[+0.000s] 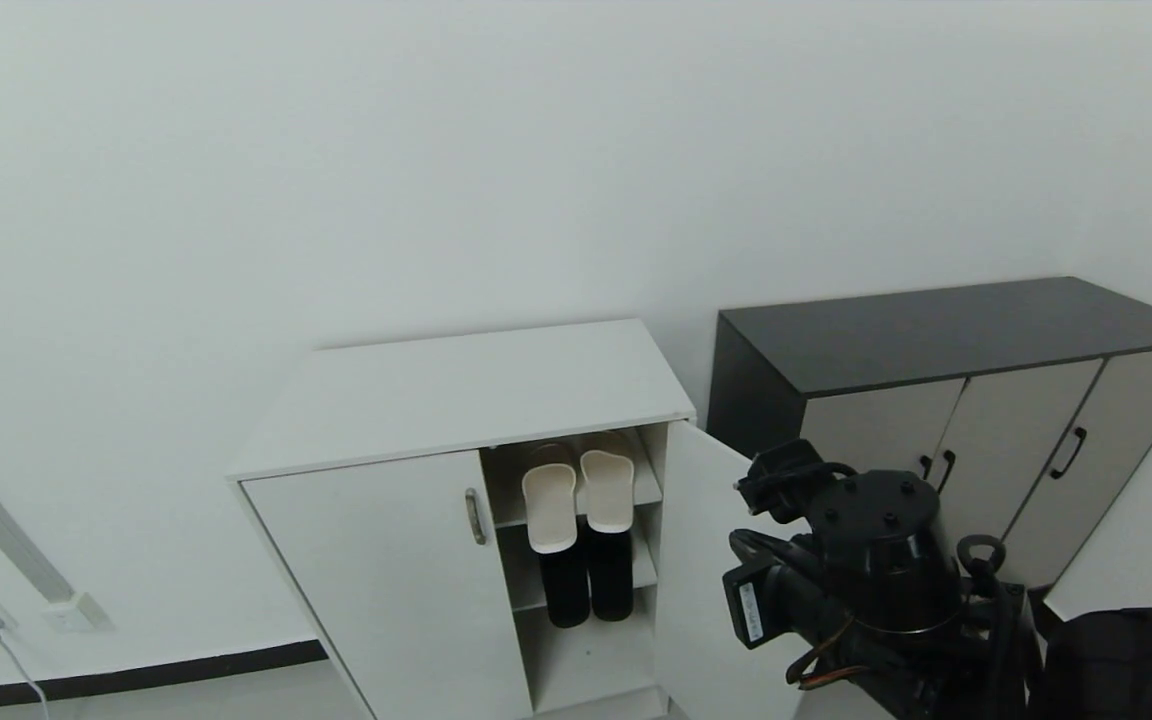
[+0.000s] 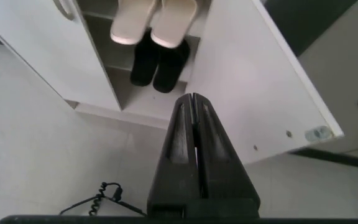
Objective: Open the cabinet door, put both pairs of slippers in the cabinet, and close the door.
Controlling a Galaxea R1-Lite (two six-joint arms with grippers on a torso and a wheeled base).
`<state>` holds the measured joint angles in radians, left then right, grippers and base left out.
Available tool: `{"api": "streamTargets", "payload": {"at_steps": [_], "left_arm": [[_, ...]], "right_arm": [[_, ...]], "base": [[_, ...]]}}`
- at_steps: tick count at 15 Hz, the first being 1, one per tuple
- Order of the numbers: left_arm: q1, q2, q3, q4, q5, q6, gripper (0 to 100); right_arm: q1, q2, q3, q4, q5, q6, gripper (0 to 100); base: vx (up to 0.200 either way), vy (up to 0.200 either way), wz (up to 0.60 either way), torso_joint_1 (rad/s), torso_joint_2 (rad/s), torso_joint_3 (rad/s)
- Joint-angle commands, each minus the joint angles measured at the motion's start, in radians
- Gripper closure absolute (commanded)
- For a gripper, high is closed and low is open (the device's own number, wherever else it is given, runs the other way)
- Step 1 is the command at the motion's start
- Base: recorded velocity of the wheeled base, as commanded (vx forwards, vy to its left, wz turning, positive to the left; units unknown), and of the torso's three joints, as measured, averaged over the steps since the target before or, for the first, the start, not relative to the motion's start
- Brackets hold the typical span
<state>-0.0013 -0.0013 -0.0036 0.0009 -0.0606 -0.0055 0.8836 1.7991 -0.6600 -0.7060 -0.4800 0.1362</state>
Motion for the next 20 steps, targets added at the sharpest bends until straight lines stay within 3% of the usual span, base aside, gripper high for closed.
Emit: {"api": "streamTargets", "payload": {"at_steps": [1,9,15,20], "left_arm": [[0.0,0.001,0.001,-0.001,-0.001,-0.001,100],[0.0,0.001,0.001,-0.001,-0.001,0.001,100],[0.0,0.001,0.001,-0.001,-0.001,-0.001,100],[0.0,0.001,0.001,-0.001,-0.001,-0.001,100]], "right_arm": [[0.0,0.002,0.0,0.002,0.0,0.0,100],[0.0,0.003,0.005,0.002,0.0,-0.001,100],[-0.002,0.006,0.007,-0.004,0.0,-0.001,100],[-0.041,0.011,-0.004,-0.007,0.008,-0.001,100]], "base": [[0.0,0.0,0.0,0.0,0.0,0.0],[0.0,0.0,0.0,0.0,0.0,0.0],[-0.2,0.0,0.0,0.0,0.0,0.002],[0.0,0.0,0.0,0.0,0.0,0.0]]}}
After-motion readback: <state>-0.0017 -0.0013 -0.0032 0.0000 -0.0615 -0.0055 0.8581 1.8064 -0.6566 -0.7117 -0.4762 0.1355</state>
